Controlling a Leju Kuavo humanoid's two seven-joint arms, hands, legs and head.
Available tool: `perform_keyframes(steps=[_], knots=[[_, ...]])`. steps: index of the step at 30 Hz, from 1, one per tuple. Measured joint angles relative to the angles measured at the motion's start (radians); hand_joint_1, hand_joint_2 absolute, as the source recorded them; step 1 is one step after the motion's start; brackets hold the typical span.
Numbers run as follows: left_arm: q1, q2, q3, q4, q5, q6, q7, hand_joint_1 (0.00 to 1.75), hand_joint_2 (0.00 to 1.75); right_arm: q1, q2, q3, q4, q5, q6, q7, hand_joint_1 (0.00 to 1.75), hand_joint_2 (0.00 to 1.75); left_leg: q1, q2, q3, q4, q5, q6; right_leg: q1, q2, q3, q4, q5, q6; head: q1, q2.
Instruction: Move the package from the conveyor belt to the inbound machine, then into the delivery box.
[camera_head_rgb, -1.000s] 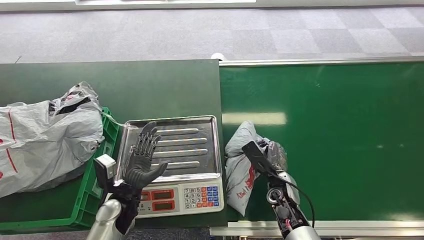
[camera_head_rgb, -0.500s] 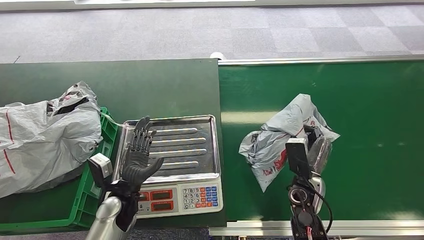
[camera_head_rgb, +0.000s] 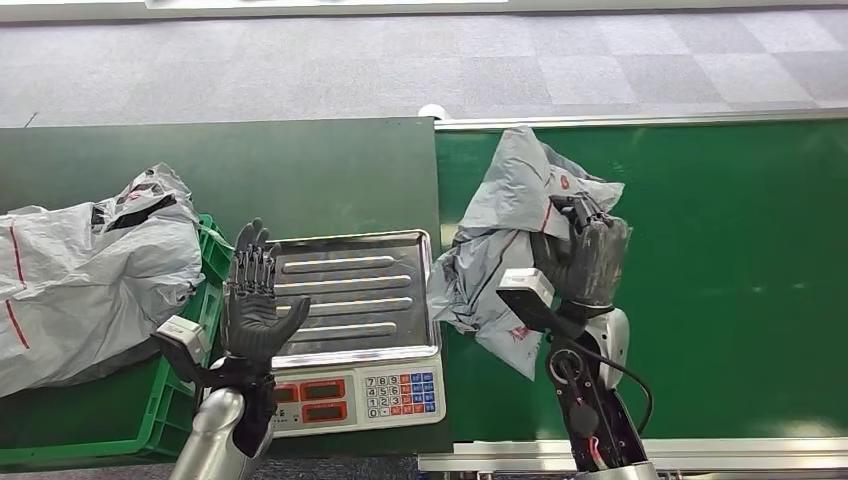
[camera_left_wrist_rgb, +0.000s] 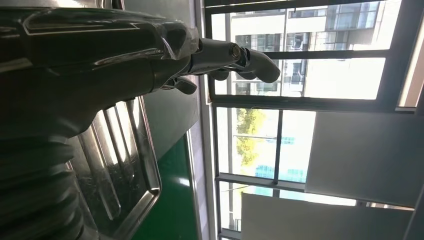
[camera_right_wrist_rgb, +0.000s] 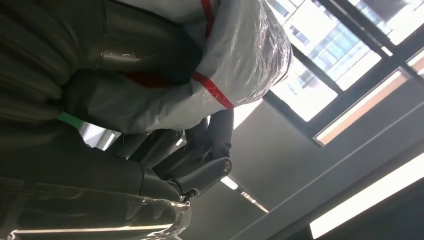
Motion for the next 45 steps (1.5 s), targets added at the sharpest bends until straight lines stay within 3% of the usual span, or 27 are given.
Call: perform_keyframes(steps=[7, 14, 20, 27, 38, 45], knots=[[-0.003, 0.006, 0.001, -0.014, 0.015, 0.044, -0.008, 0.0, 1.75, -0.102, -0.001, 0.166, 0.109, 0.008, -0.011, 0.008, 1.75, 1.75, 0.0, -0.001, 0.0, 0.0, 0.0, 0.0, 0.0, -0.001, 0.0, 0.0, 0.0, 0.0, 0.0, 0.0], [-0.003, 0.01, 0.001, -0.022, 0.015, 0.056, -0.013, 0.0, 1.75, -0.127, -0.005, 0.22, 0.155, 0.002, -0.017, 0.009, 1.75, 1.75, 0.0, -0.001, 0.0, 0.0, 0.0, 0.0, 0.0, 0.0, 0.0, 0.0, 0.0, 0.0, 0.0, 0.0], [0.011, 0.012, 0.005, -0.037, 0.022, 0.162, -0.055, 0.0, 1.75, -0.142, -0.008, 0.278, 0.201, 0.012, -0.016, 0.009, 1.75, 1.75, 0.0, -0.001, 0.0, 0.0, 0.0, 0.0, 0.0, 0.0, 0.0, 0.0, 0.0, 0.0, 0.0, 0.0], [0.021, 0.012, 0.024, -0.072, 0.046, 0.213, -0.057, 0.0, 1.75, -0.194, -0.001, 0.361, 0.296, -0.01, 0.02, 0.012, 1.75, 1.75, 0.0, -0.001, -0.001, 0.0, 0.0, 0.0, 0.0, -0.001, 0.0, 0.0, 0.0, 0.0, 0.0, 0.0], [0.035, 0.008, 0.048, -0.109, 0.048, 0.221, -0.057, 0.0, 1.75, -0.248, 0.014, 0.483, 0.426, -0.147, 0.339, 0.008, 1.75, 1.75, 0.0, -0.001, 0.0, 0.0, 0.0, 0.0, 0.0, 0.0, -0.001, 0.0, 0.0, 0.0, 0.0, 0.0], [0.056, 0.008, 0.05, -0.115, 0.057, 0.221, -0.057, 0.0, 1.75, -0.255, 0.022, 0.483, 0.477, -0.342, 0.577, 0.084, 1.75, 1.75, 0.0, -0.001, 0.0, 0.0, 0.0, 0.0, 0.0, 0.0, -0.001, 0.0, 0.0, 0.0, 0.0, 0.0]])
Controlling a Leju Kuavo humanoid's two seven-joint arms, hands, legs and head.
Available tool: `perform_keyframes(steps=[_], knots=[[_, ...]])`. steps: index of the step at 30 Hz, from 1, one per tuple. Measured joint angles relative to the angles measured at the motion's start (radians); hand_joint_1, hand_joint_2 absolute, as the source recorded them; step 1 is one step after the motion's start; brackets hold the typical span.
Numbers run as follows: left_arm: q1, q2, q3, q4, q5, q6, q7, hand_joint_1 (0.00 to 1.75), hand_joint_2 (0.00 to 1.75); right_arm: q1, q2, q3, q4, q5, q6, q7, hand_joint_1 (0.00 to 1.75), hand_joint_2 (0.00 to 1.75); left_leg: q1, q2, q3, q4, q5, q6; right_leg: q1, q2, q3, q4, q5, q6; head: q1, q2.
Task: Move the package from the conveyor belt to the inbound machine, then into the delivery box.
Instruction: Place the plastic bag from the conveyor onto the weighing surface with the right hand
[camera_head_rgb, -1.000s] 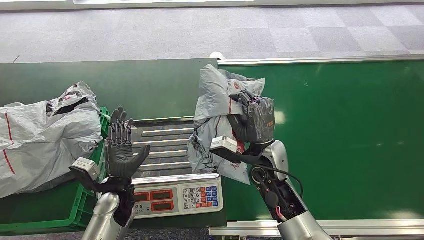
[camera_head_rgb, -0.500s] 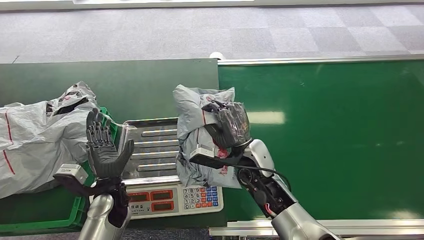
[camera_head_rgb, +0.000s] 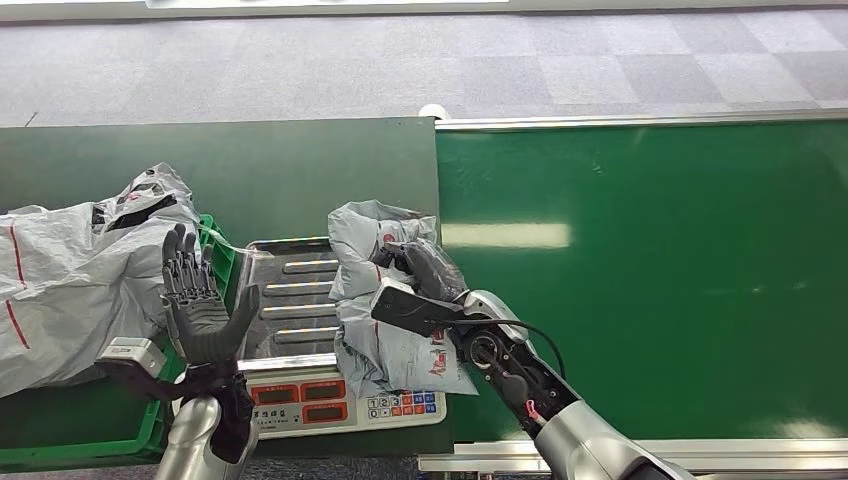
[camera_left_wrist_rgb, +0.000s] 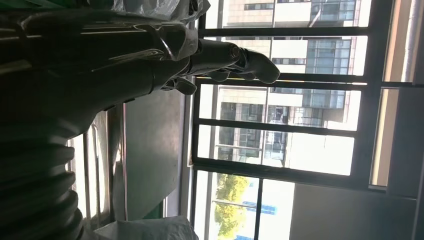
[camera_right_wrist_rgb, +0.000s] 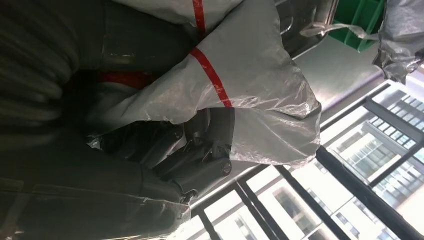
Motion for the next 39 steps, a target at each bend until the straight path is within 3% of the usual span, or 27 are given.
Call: perform_keyframes(steps=[5, 9, 10, 13, 14, 18, 22, 25, 27, 32, 39], knots=[[0.0, 0.0, 0.0, 0.0, 0.005, 0.0, 0.001, 0.0, 1.75, -0.016, 0.01, -0.014, 0.044, -0.071, 0.106, 0.012, 1.75, 1.75, 0.0, 0.0, 0.001, 0.0, 0.0, 0.0, 0.0, 0.0, 0.0, 0.0, 0.0, 0.0, 0.0, 0.0], [-0.001, -0.001, -0.001, 0.0, 0.007, 0.0, 0.002, 0.0, 1.75, -0.025, 0.016, -0.023, 0.065, -0.094, 0.134, 0.013, 1.75, 1.75, 0.0, 0.0, 0.001, 0.0, 0.0, 0.0, 0.0, 0.0, 0.0, 0.0, 0.0, 0.0, 0.0, 0.0], [-0.001, -0.001, -0.001, 0.0, 0.007, 0.0, 0.002, 0.0, 1.75, -0.027, 0.018, -0.024, 0.069, -0.095, 0.135, 0.013, 1.62, 1.75, 0.0, 0.0, 0.001, 0.0, 0.0, 0.0, 0.0, 0.0, 0.0, 0.0, 0.0, 0.0, 0.0, 0.0], [-0.001, -0.001, -0.001, 0.0, 0.007, 0.0, 0.002, 0.0, 1.75, -0.03, 0.02, -0.029, 0.079, -0.11, 0.146, 0.013, 0.31, 1.75, 0.0, 0.0, 0.001, 0.0, 0.0, 0.0, 0.0, 0.0, 0.0, 0.0, 0.0, 0.0, 0.0, 0.0], [-0.001, -0.001, -0.001, 0.0, 0.007, 0.0, 0.003, 0.0, 1.75, -0.03, 0.021, -0.033, 0.081, -0.125, 0.157, 0.013, 0.0, 1.75, 0.0, 0.0, 0.001, 0.0, 0.0, 0.0, 0.0, 0.0, 0.0, 0.0, 0.0, 0.0, 0.0, 0.0], [-0.001, -0.002, -0.001, 0.0, 0.007, 0.0, 0.007, 0.0, 1.75, -0.032, 0.022, -0.061, 0.09, -0.21, 0.227, 0.015, 0.0, 1.75, 0.0, 0.0, 0.001, 0.0, 0.0, 0.0, 0.0, 0.0, 0.0, 0.0, 0.0, 0.0, 0.0, 0.0], [-0.001, -0.002, -0.003, 0.003, 0.009, 0.0, 0.008, 0.0, 1.75, -0.032, 0.017, -0.08, 0.095, -0.265, 0.29, -0.011, 0.0, 0.0, 0.0, 0.0, 0.001, 0.0, 0.0, 0.0, 0.0, 0.0, 0.0, 0.0, 0.0, 0.0, 0.0, 0.0], [-0.001, -0.003, -0.005, 0.008, 0.009, 0.0, 0.009, 0.0, 1.75, -0.032, 0.013, -0.092, 0.098, -0.295, 0.319, -0.039, 0.0, 0.0, 0.0, 0.0, 0.001, 0.0, 0.0, 0.0, 0.0, 0.0, 0.0, 0.0, 0.0, 0.0, 0.0, 0.0], [0.0, -0.003, -0.004, 0.009, 0.009, 0.002, 0.008, 0.0, 1.75, -0.032, 0.012, -0.095, 0.096, -0.289, 0.271, -0.064, 0.0, 0.0, 0.0, 0.0, 0.001, 0.0, 0.0, 0.0, 0.0, 0.0, 0.0, 0.0, 0.0, 0.0, 0.0, 0.0], [0.02, -0.003, 0.0, -0.005, 0.008, 0.007, 0.006, 0.0, 1.75, -0.02, 0.009, -0.108, 0.043, -0.232, 0.044, -0.096, 0.0, 0.0, 0.0, 0.0, 0.001, 0.0, 0.0, 0.0, 0.0, 0.0, 0.0, 0.0, 0.0, 0.0, 0.0, 0.0], [0.039, -0.003, 0.003, -0.015, 0.005, 0.005, 0.004, 0.0, 1.75, 0.029, -0.006, -0.133, -0.051, -0.22, -0.002, -0.096, 0.0, 0.0, 0.0, 0.0, 0.001, 0.0, 0.0, 0.0, 0.0, 0.0, 0.001, 0.0, 0.0, 0.0, 0.0, 0.0]])
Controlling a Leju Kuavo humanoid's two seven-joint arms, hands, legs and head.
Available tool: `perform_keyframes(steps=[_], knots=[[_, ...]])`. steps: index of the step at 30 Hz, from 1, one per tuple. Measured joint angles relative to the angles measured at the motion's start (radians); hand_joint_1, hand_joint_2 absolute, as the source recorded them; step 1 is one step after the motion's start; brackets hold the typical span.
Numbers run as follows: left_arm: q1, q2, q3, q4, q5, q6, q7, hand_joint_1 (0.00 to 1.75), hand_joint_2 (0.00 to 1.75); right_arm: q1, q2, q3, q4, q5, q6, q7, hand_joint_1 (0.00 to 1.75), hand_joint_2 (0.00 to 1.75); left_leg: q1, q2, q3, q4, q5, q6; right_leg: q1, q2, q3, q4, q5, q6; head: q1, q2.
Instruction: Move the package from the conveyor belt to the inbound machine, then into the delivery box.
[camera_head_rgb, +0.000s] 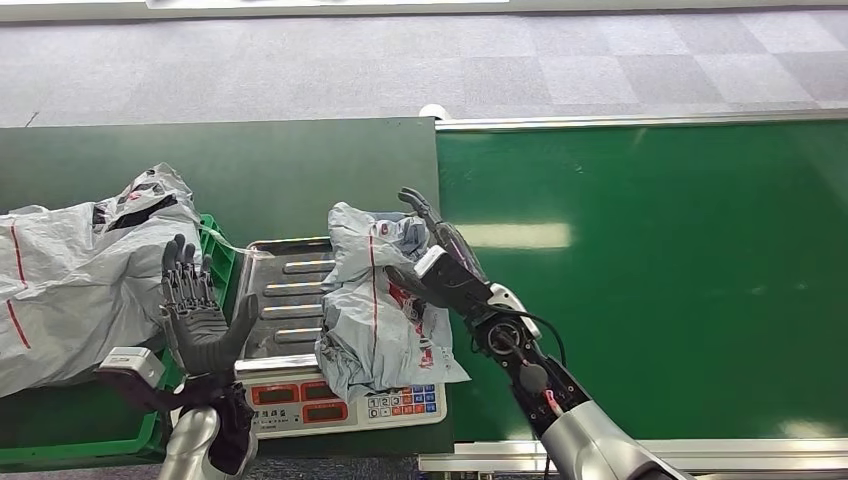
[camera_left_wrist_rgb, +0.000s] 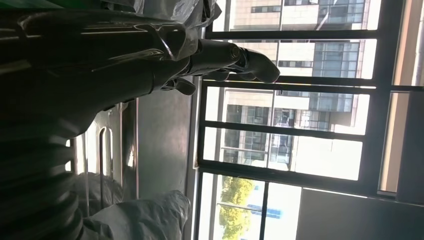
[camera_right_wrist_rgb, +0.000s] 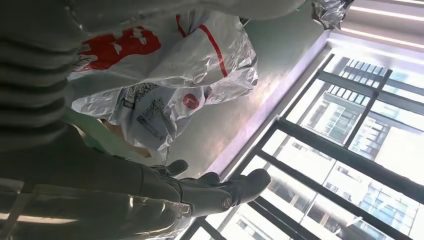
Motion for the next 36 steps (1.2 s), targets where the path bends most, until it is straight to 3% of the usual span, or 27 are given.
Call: perform_keyframes(steps=[5, 16, 21, 25, 31, 36], knots=[[0.015, 0.002, 0.002, -0.007, 0.0, -0.001, -0.002, 0.0, 1.75, 0.025, -0.008, -0.015, -0.063, 0.061, -0.103, 0.045, 0.0, 0.0, 0.0, 0.0, 0.0, 0.0, 0.0, 0.0, 0.0, 0.0, 0.0, 0.0, 0.0, 0.0, 0.0, 0.0], [0.025, 0.002, 0.009, -0.018, 0.0, -0.001, -0.003, 0.0, 1.75, 0.041, -0.014, -0.026, -0.115, 0.074, -0.123, 0.057, 0.0, 0.0, 0.0, 0.0, 0.0, 0.0, 0.0, 0.0, 0.0, 0.0, 0.0, 0.0, 0.0, 0.0, 0.0, 0.0], [0.026, 0.002, 0.01, -0.018, -0.004, -0.009, -0.002, 0.0, 1.75, 0.055, -0.017, -0.043, -0.134, 0.106, -0.202, 0.062, 0.0, 0.0, 0.0, 0.0, 0.0, 0.0, 0.0, 0.0, 0.0, 0.0, 0.0, 0.0, 0.0, 0.0, 0.0, 0.0], [0.026, 0.002, -0.005, -0.023, -0.028, -0.057, 0.015, 0.0, 1.75, 0.082, -0.021, -0.074, -0.173, 0.09, -0.252, 0.048, 0.0, 1.75, 0.0, 0.0, 0.0, 0.0, 0.0, 0.0, 0.0, 0.0, 0.0, 0.0, 0.0, 0.0, 0.0, 0.0], [0.026, 0.002, -0.047, -0.038, -0.069, -0.103, 0.041, 0.0, 1.75, 0.139, -0.027, -0.182, -0.248, -0.041, -0.265, 0.028, 0.0, 1.75, 0.0, -0.001, 0.0, 0.0, 0.0, 0.0, 0.0, 0.0, 0.0, 0.0, 0.0, 0.0, 0.0, 0.0], [0.019, 0.003, -0.079, -0.056, -0.14, -0.081, 0.031, 0.0, 1.75, 0.213, -0.034, -0.264, -0.306, -0.094, -0.218, -0.001, 0.0, 1.75, 0.0, 0.0, 0.0, 0.0, 0.0, 0.0, 0.0, 0.0, 0.0, 0.0, 0.0, 0.0, 0.0, 0.0]])
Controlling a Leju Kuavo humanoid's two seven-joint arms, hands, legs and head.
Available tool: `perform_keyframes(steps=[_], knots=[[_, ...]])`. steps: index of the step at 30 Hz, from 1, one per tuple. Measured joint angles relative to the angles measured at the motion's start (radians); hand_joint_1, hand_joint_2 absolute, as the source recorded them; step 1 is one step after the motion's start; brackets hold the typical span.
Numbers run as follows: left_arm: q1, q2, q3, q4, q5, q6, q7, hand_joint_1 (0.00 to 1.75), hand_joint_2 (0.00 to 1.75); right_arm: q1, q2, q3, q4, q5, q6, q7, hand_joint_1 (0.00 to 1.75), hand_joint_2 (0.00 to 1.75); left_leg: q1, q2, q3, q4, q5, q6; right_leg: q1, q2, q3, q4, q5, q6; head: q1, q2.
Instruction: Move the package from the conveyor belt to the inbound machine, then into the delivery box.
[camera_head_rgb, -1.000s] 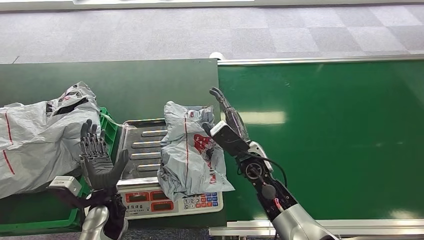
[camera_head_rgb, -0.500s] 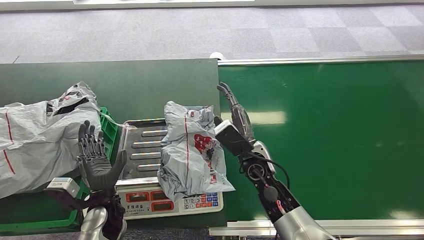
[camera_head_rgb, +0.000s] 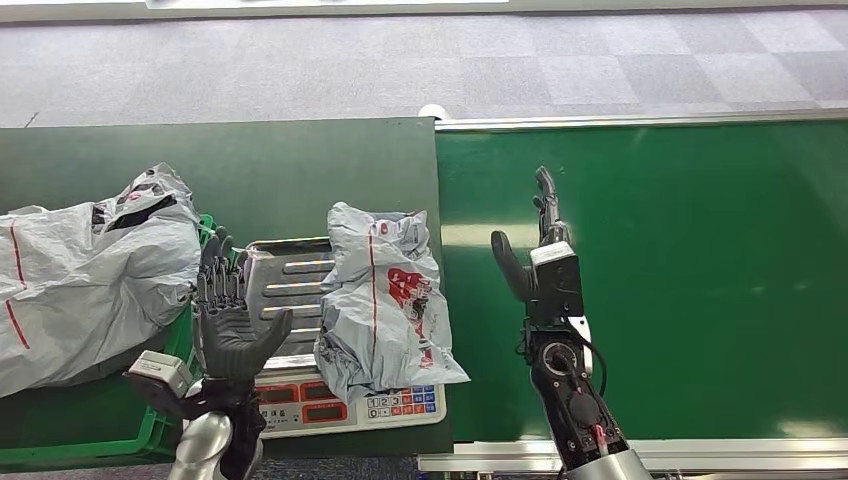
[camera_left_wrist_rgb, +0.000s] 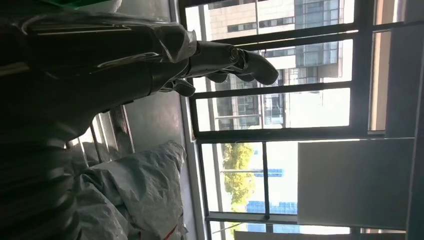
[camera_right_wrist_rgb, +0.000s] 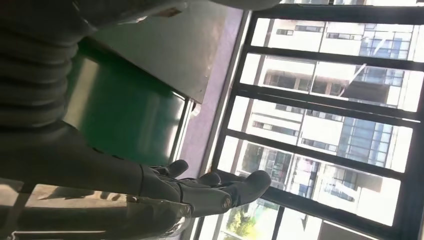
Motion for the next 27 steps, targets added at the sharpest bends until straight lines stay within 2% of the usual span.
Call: perform_keyframes(steps=[5, 8, 12, 15, 18, 27], knots=[[-0.015, 0.003, -0.038, -0.003, -0.051, -0.014, 0.01, 0.0, 1.75, 0.057, 0.001, -0.054, -0.024, -0.07, 0.075, -0.007, 0.0, 1.75, 0.0, 0.0, 0.0, 0.0, 0.0, 0.0, 0.0, 0.0, 0.0, 0.0, 0.0, 0.0, 0.0, 0.0], [-0.032, 0.007, -0.073, -0.002, -0.156, 0.017, 0.012, 0.0, 1.75, 0.096, 0.004, -0.082, -0.04, -0.08, 0.093, -0.014, 0.0, 1.75, 0.0, 0.0, 0.0, 0.0, 0.0, 0.0, 0.0, 0.0, 0.0, 0.0, 0.0, 0.0, 0.0, 0.0], [-0.069, 0.012, -0.127, 0.024, -0.34, 0.086, 0.057, 0.0, 1.75, 0.147, 0.011, -0.115, -0.075, -0.061, 0.09, -0.013, 0.0, 1.75, 0.0, 0.0, 0.0, 0.0, 0.0, 0.0, 0.0, 0.0, 0.0, 0.0, 0.0, 0.0, 0.0, 0.0], [-0.112, 0.017, -0.182, 0.072, -0.556, 0.13, 0.157, 0.0, 1.75, 0.175, 0.015, -0.137, -0.101, -0.032, 0.09, 0.002, 0.0, 1.75, 0.0, 0.0, 0.0, 0.0, 0.0, 0.0, 0.0, 0.0, 0.0, 0.0, 0.0, 0.0, 0.0, 0.0], [-0.157, 0.022, -0.239, 0.146, -0.739, 0.098, 0.273, 0.0, 1.75, 0.196, 0.02, -0.156, -0.124, -0.002, 0.096, 0.017, 0.0, 1.75, 0.0, 0.0, 0.0, 0.0, 0.0, 0.0, 0.0, 0.0, 0.0, 0.0, 0.0, 0.0, 0.0, 0.0], [-0.271, 0.012, -0.316, 0.366, -0.957, -0.001, 0.469, 0.0, 1.75, 0.236, 0.042, -0.217, -0.167, 0.062, 0.131, 0.048, 0.0, 1.75, 0.0, 0.0, 0.001, 0.0, 0.0, 0.0, 0.0, 0.0, 0.002, 0.0, 0.0, 0.0, 0.0, 0.0]])
